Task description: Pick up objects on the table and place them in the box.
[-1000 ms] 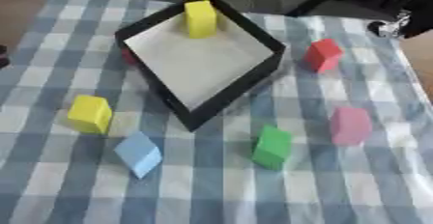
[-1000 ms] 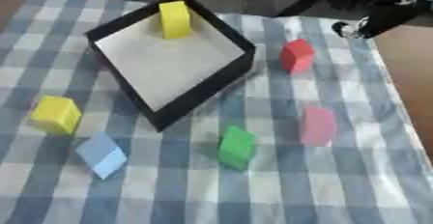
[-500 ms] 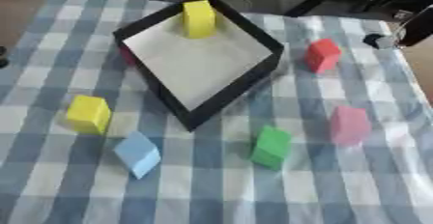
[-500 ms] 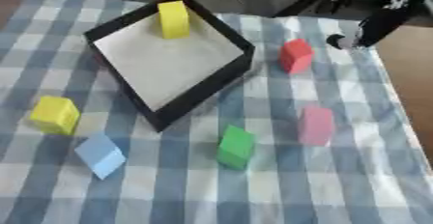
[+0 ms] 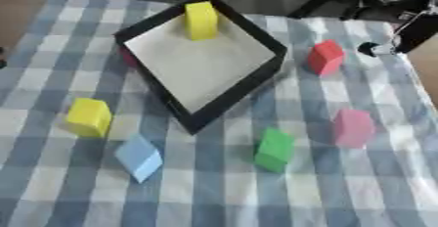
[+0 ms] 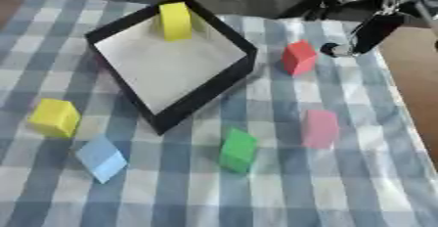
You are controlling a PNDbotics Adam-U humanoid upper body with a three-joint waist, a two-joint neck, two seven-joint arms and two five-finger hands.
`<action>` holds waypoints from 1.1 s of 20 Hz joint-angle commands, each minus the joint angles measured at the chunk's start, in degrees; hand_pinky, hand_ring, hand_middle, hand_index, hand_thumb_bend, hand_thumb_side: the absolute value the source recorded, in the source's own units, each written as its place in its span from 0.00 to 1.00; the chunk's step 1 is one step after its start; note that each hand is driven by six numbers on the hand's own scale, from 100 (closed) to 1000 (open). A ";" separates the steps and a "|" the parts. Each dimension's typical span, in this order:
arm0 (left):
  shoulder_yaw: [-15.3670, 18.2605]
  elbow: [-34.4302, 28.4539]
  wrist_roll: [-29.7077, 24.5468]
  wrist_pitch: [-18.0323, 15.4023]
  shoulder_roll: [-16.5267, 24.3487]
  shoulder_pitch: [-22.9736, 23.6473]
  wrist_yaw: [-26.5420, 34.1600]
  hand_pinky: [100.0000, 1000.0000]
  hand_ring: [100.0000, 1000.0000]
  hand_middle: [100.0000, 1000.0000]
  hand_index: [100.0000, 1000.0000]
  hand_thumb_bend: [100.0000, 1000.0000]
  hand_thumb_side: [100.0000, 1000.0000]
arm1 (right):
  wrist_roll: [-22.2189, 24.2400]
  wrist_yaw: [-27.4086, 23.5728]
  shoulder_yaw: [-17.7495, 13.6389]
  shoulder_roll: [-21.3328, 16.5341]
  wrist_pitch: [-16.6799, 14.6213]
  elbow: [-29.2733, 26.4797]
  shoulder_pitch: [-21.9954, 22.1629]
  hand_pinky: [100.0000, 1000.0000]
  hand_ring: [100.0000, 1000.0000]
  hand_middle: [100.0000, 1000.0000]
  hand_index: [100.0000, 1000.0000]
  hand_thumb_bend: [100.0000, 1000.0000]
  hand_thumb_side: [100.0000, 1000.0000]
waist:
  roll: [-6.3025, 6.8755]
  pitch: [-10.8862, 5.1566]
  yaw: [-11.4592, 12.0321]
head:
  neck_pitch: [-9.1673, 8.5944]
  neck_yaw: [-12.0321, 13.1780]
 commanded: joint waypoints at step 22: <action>-0.30 -2.45 -0.46 0.39 1.33 -2.45 0.69 0.72 0.69 0.80 0.83 0.36 0.68 | -2.17 6.57 -1.39 0.56 -2.52 1.62 -1.90 0.94 0.91 0.89 0.93 0.18 0.06 | -1.36 3.15 2.65 | -3.46 -1.84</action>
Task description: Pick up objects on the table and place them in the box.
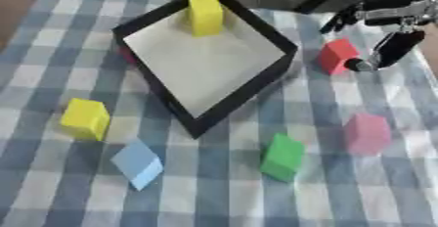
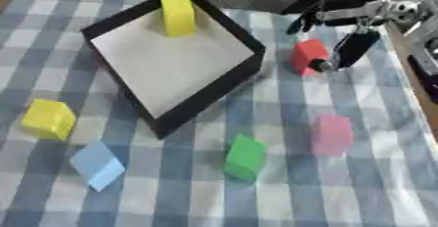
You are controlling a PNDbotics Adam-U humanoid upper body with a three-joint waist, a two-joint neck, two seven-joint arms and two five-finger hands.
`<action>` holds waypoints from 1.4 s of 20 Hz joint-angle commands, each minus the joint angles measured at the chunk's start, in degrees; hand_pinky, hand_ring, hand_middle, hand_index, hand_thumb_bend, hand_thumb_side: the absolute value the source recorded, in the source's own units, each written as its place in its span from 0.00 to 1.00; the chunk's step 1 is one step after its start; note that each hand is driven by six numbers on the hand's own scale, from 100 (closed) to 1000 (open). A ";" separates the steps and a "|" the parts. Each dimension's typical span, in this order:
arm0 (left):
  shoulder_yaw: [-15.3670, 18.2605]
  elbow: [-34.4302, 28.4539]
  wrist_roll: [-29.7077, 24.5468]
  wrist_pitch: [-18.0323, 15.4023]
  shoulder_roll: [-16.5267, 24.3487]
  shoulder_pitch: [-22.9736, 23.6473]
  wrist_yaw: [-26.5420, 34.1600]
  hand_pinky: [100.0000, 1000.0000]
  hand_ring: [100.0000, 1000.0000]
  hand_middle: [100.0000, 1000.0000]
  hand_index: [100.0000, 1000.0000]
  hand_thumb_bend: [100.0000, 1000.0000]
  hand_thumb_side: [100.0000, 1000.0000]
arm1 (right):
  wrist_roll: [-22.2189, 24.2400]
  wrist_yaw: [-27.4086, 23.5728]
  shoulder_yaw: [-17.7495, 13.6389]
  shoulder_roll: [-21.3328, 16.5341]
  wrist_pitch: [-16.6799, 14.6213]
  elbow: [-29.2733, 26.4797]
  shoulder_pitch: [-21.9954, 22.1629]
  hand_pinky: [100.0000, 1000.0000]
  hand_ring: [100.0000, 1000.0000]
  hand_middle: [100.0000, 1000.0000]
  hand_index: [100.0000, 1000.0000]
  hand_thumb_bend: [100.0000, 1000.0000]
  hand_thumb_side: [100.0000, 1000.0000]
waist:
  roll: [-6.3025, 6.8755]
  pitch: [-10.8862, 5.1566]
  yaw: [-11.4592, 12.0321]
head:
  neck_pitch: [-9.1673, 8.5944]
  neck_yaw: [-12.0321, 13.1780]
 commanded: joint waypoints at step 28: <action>-0.77 -1.55 -0.91 0.42 1.37 -2.68 0.38 0.72 0.69 0.80 0.83 0.35 0.69 | -5.72 11.71 -4.64 0.62 -0.38 8.38 -1.01 0.94 0.90 0.88 0.93 0.21 0.00 | -1.27 2.13 1.74 | -4.05 -1.96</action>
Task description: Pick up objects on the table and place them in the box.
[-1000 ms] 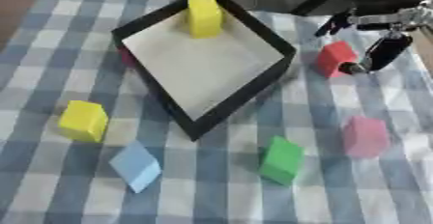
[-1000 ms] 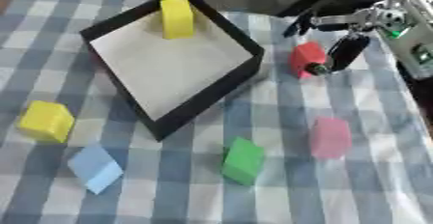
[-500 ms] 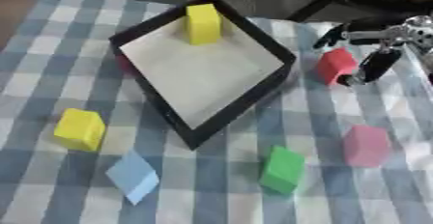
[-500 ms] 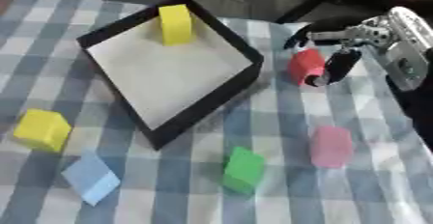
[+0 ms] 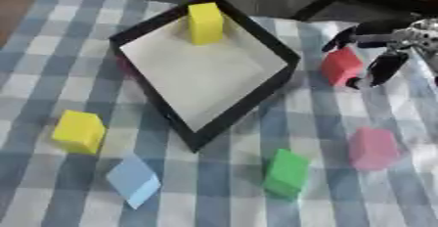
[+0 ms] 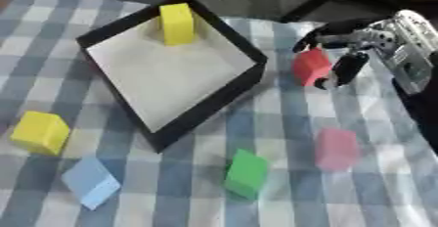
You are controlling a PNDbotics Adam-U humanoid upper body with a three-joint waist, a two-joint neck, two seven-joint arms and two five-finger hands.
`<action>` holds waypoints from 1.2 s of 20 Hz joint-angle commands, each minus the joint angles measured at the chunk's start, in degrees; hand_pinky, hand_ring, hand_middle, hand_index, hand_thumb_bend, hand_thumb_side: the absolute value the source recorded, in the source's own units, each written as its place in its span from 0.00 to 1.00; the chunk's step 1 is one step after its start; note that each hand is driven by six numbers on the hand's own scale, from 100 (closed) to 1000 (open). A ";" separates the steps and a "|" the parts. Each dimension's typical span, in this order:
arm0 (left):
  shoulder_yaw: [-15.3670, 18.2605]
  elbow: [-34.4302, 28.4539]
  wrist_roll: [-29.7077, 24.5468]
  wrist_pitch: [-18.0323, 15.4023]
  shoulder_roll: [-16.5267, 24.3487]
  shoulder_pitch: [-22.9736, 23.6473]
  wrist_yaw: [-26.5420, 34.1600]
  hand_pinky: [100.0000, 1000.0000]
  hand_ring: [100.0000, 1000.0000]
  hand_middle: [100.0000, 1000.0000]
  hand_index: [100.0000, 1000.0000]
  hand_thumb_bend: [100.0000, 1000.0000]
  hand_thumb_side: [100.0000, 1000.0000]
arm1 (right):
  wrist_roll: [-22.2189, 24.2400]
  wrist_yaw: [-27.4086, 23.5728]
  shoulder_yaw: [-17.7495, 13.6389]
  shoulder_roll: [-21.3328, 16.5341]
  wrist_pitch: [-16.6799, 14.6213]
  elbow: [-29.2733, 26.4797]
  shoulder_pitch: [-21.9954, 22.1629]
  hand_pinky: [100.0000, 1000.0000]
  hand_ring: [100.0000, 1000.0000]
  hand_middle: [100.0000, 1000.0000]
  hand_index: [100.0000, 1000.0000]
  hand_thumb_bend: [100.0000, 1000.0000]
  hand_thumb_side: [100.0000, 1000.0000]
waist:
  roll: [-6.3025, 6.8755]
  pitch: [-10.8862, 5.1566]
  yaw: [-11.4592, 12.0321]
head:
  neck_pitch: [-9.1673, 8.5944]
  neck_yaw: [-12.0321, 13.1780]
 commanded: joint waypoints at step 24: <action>0.02 -0.74 -0.38 -0.04 2.06 0.31 -0.27 0.73 0.69 0.79 0.83 0.35 0.68 | -16.16 -5.97 -2.44 -4.29 6.24 -9.09 -2.56 0.86 0.70 0.45 0.54 0.00 0.00 | -0.90 -2.49 -1.68 | 1.71 -0.06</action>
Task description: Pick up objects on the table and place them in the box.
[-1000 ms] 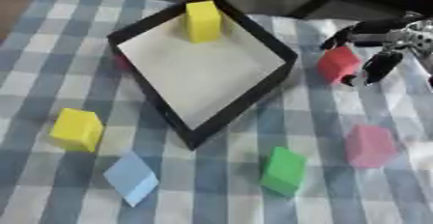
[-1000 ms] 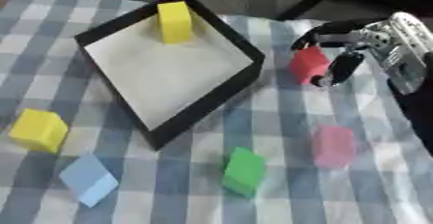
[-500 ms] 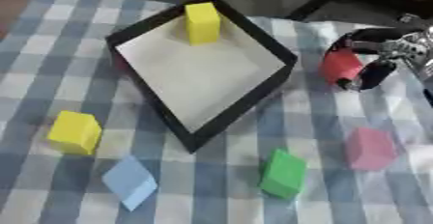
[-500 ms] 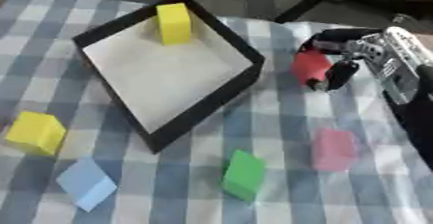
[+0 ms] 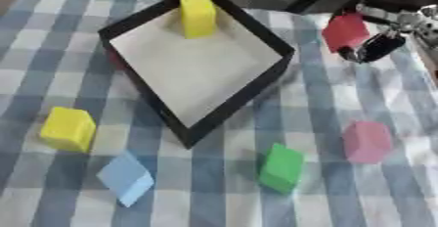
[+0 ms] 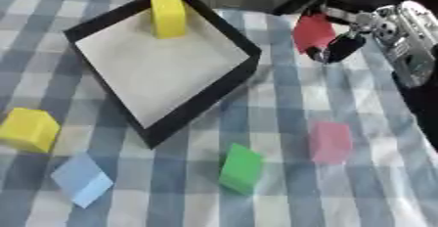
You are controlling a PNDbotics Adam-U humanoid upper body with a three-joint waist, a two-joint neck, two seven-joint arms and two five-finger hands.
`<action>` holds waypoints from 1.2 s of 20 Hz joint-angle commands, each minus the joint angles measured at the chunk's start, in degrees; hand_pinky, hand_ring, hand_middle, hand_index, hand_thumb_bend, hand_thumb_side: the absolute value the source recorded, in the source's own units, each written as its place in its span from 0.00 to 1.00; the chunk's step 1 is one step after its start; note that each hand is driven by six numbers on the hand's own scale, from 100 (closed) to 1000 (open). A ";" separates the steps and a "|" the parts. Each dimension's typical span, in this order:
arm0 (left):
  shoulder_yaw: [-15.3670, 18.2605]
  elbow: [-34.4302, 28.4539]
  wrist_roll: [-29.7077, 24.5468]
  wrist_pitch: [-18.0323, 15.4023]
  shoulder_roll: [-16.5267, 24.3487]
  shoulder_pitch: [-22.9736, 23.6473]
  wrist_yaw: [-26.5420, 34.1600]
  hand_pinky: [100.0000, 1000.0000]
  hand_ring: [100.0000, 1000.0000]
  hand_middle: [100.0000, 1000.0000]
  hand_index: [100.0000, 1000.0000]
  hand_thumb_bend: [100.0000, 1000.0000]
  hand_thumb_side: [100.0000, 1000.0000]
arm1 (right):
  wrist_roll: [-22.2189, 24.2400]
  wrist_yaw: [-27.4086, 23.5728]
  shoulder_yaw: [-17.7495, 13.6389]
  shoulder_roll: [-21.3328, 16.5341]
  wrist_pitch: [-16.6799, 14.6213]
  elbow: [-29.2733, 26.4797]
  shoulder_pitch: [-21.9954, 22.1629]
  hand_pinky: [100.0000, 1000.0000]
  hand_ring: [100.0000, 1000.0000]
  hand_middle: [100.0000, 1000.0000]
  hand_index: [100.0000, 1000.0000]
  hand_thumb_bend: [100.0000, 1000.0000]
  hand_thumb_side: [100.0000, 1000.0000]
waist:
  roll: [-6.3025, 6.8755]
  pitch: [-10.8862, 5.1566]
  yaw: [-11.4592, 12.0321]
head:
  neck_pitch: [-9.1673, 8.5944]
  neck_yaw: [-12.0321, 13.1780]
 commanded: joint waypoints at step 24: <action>-0.26 -3.93 0.03 -0.84 4.45 2.39 -0.70 0.72 0.69 0.80 0.83 0.36 0.65 | 4.80 -0.15 6.94 16.41 2.99 -6.20 -16.98 0.85 0.69 0.50 0.59 0.00 0.00 | 1.56 -7.28 -0.77 | 4.14 -1.12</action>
